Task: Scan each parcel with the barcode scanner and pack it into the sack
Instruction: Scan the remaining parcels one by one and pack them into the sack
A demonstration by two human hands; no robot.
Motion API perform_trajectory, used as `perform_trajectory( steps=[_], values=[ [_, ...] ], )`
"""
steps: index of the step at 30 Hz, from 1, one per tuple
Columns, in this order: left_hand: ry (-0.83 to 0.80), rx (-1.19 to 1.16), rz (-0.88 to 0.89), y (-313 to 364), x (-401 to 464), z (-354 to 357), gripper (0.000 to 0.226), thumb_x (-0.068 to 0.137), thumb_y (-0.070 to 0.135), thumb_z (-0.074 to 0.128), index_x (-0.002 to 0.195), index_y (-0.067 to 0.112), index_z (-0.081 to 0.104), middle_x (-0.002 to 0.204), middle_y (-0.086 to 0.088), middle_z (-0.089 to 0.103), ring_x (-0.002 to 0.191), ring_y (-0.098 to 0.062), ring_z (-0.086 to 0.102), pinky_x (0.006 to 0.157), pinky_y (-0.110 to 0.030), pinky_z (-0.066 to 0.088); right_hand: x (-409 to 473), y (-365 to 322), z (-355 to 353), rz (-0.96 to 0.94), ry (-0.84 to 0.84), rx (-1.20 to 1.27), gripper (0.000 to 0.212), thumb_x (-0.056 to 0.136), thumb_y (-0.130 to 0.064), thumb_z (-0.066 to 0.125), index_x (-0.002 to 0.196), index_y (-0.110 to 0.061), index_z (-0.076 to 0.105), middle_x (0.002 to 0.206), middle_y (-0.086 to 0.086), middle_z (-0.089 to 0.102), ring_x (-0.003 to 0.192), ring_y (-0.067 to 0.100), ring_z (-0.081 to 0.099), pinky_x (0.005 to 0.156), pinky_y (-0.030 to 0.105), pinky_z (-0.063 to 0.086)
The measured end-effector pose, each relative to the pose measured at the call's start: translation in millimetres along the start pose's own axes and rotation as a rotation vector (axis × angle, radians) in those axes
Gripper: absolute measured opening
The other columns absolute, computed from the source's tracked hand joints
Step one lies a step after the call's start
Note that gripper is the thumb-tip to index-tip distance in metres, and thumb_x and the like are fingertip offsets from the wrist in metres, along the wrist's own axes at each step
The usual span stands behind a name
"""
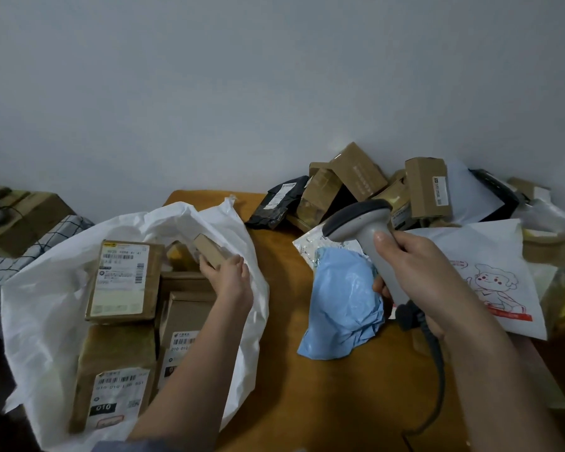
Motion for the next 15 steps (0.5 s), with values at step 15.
perform_trajectory(
  steps=[15],
  values=[
    [-0.344, 0.768, -0.554, -195, 9, 53, 0.064, 0.093, -0.006, 0.057, 0.149, 0.002, 0.027, 0.139, -0.021, 0.047, 0.077, -0.029, 0.065, 0.064, -0.035, 0.061, 76, 62, -53, 0.183, 0.187, 0.002, 0.029, 0.101, -0.043, 0.042, 0.082, -0.027, 0.056, 0.068, 0.005, 0.064, 0.046, 0.0, 0.059, 0.051, 0.025, 0.04]
  ],
)
Point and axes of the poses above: each hand's wrist, its own x-axis towards the middle knuckle, its own z-axis out of the palm, y = z × x, the point moved 9 cm from there along x, towards the middle knuckle
